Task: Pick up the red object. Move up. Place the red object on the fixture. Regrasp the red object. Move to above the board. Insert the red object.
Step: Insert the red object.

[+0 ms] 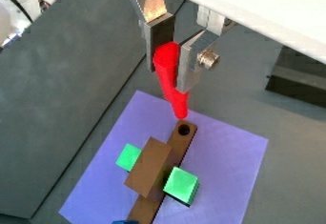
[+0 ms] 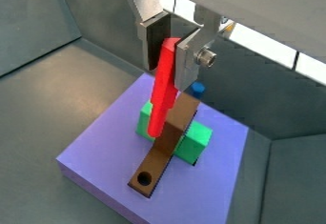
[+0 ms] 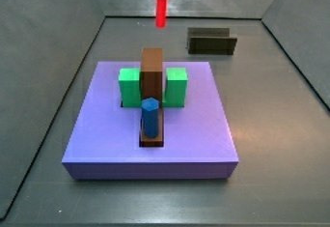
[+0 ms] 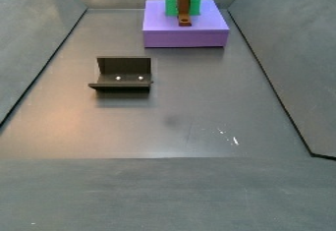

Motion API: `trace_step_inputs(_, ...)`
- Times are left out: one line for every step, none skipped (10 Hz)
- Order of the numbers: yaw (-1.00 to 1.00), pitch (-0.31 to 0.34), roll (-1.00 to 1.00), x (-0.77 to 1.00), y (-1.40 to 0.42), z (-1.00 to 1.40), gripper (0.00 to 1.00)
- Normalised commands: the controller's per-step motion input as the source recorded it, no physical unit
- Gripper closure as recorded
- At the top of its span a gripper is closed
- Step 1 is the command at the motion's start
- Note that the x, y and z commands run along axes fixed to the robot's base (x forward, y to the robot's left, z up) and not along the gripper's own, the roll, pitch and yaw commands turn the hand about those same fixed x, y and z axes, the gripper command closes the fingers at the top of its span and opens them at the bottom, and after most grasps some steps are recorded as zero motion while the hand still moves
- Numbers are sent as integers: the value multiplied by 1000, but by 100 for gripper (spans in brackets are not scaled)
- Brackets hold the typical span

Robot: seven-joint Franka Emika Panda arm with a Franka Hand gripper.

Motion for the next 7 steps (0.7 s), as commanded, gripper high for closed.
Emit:
trace_step_inputs(17,-183,-79,0,0,-520,100)
trace_step_inputs(0,-214,-167,-91,123,-637,100)
trace_step_inputs(0,-131,-249,-63,246,-606,100)
trace_step_inputs(0,-46,-201,-29,171,-460,100)
trace_step_inputs(0,0,-123,0,34,-349,100)
trace_step_inputs(0,0,-131,-9,6,-340,100)
trace_step_inputs(0,23,-111,-77,0,-257,100)
